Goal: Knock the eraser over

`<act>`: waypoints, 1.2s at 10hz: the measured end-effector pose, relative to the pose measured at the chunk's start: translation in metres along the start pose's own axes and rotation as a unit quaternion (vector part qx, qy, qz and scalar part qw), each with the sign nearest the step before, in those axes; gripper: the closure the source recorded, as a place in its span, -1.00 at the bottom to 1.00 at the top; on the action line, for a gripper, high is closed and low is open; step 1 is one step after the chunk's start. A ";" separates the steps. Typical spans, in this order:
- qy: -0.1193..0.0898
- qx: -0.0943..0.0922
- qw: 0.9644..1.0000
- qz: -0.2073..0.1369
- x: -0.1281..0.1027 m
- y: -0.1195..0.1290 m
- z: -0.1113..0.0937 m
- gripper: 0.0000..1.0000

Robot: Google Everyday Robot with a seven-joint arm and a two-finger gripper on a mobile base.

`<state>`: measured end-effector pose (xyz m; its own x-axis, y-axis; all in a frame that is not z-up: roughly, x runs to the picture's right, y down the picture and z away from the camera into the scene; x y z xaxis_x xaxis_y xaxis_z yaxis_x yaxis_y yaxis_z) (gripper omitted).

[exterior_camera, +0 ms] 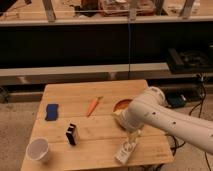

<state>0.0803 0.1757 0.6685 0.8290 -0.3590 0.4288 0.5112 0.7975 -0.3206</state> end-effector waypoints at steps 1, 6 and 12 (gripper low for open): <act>-0.003 0.001 1.000 -0.006 -0.004 -0.002 0.003 -0.60; -0.015 0.008 1.000 -0.024 -0.009 0.003 0.011 -0.60; -0.025 0.013 0.999 -0.047 -0.016 0.003 0.023 -0.60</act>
<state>0.0636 0.1953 0.6799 0.7651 -0.4090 0.4974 0.5798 0.7736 -0.2557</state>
